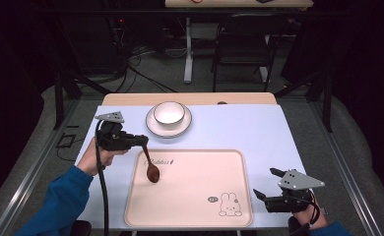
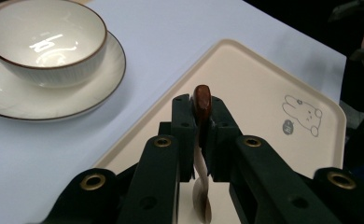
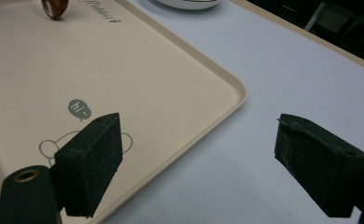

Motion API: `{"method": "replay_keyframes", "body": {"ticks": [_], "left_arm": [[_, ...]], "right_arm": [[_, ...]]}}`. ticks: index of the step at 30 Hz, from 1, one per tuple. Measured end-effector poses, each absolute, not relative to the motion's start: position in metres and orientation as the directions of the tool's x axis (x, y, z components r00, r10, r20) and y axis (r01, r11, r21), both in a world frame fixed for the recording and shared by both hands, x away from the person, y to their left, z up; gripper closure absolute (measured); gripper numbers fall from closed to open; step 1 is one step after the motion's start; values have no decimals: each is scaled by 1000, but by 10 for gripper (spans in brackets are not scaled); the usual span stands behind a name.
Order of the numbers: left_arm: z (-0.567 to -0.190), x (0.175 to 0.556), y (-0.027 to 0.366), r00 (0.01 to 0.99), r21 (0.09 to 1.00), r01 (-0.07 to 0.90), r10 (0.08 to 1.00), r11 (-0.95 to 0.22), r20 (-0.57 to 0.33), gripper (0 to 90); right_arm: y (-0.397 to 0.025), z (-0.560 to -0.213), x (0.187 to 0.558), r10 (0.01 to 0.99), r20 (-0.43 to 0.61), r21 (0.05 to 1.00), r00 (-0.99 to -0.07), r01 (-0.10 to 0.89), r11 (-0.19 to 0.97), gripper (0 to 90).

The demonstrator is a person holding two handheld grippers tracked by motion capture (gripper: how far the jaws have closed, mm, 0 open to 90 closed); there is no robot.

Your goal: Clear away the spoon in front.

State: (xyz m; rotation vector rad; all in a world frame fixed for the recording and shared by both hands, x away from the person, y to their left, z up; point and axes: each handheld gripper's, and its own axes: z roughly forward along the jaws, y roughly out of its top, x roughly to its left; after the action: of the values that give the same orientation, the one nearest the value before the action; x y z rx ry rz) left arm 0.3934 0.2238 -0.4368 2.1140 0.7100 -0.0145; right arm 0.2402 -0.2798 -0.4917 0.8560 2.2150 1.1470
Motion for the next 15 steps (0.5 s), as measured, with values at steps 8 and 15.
{"method": "replay_keyframes", "body": {"ticks": [8,15], "left_arm": [[-439,394,222,842,731,500,459,-465,-284,841],[-446,398,217,816,725,517,519,-456,-255,816]], "right_arm": [[-280,-492,240,721,-142,841,-679,301,449,143],[-280,-492,240,721,-141,841,-678,302,448,143]]}}
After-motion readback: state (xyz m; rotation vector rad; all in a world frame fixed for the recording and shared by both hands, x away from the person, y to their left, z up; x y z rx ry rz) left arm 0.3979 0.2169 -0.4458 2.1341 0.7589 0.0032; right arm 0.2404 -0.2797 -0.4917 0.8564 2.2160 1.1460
